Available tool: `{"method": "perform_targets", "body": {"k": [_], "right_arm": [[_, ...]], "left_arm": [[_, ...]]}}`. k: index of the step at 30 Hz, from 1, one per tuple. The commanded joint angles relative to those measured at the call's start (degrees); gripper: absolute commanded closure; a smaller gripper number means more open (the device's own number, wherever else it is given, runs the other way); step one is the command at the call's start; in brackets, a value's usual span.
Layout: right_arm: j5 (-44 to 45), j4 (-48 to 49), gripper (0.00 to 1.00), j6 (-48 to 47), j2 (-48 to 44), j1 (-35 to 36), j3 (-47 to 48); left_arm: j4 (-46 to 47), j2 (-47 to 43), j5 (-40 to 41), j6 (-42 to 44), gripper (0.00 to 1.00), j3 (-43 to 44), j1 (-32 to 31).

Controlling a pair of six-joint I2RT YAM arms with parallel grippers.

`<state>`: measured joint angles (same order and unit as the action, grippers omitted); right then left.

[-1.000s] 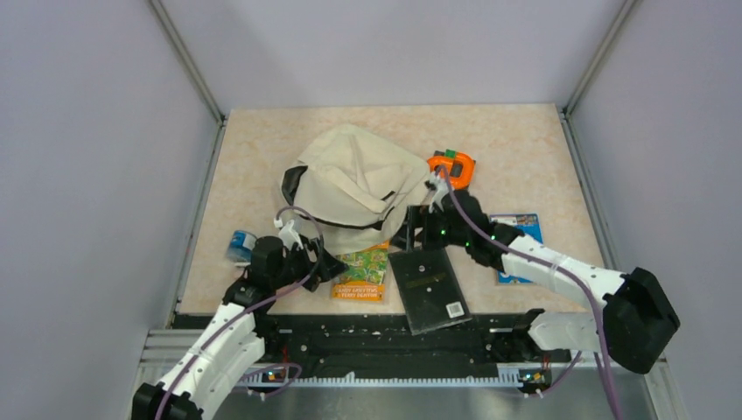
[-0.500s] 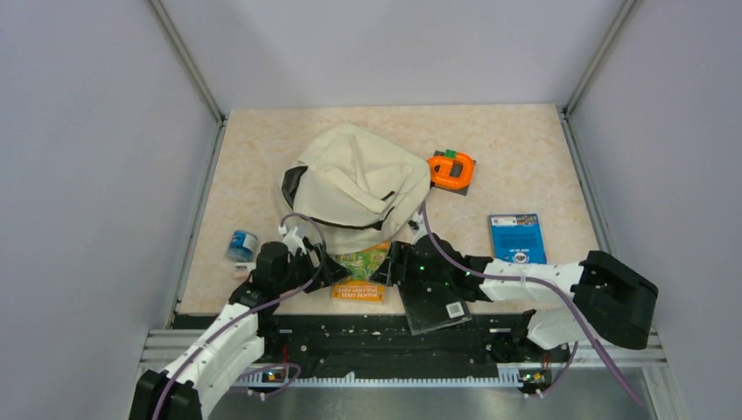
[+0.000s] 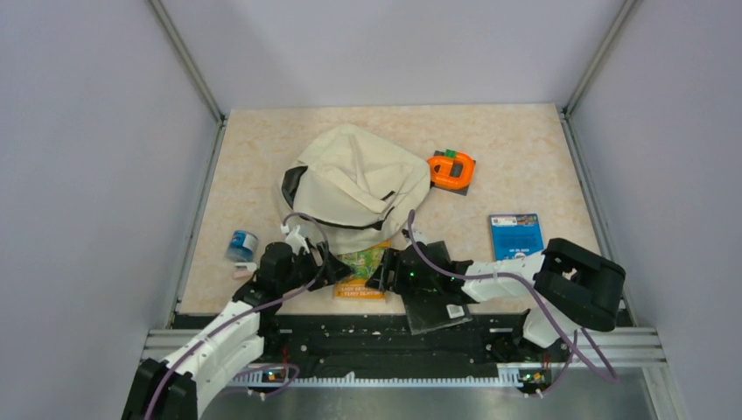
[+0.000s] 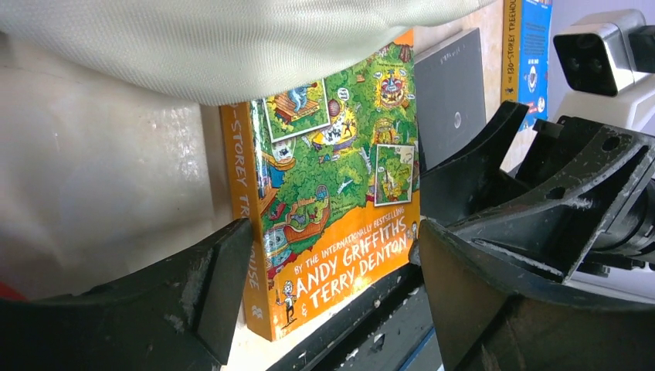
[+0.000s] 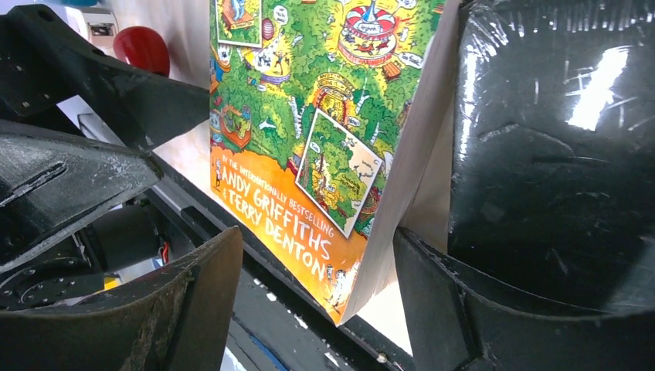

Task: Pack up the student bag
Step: Pick up the book from the center of the board.

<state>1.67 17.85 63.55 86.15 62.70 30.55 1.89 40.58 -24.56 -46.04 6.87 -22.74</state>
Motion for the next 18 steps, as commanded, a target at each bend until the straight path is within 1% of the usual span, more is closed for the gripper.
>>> {"method": "perform_targets", "body": {"k": [1, 3, 6, 10, 14, 18], "right_arm": [[0.41, 3.94, 0.30, 0.48, 2.09, 1.19, 1.28], [0.39, 5.15, 0.31, 0.86, 1.67, 1.12, 0.68], [0.30, 7.35, 0.35, 1.98, 0.12, 1.12, -0.63], [1.37, 9.02, 0.42, 2.70, -3.48, 1.14, -1.73], [4.25, 10.57, 0.47, 2.69, -7.29, 1.14, -3.01], [4.91, 14.45, 0.52, 2.92, -8.00, 1.11, -4.44]], "left_arm": [[3.55, 3.76, -0.92, -2.72, 0.17, -1.40, -2.56], [6.30, 5.01, -1.33, -4.17, 0.17, -1.67, -3.75], [9.44, 4.44, -1.07, -6.67, 0.18, -1.47, -5.23], [7.34, 2.50, 0.77, -6.93, 0.18, 0.27, -6.20], [5.77, 1.94, 0.26, -6.85, 0.18, 1.03, -6.36], [5.99, 2.56, -0.53, -6.96, 0.18, 1.04, -6.51]]}}
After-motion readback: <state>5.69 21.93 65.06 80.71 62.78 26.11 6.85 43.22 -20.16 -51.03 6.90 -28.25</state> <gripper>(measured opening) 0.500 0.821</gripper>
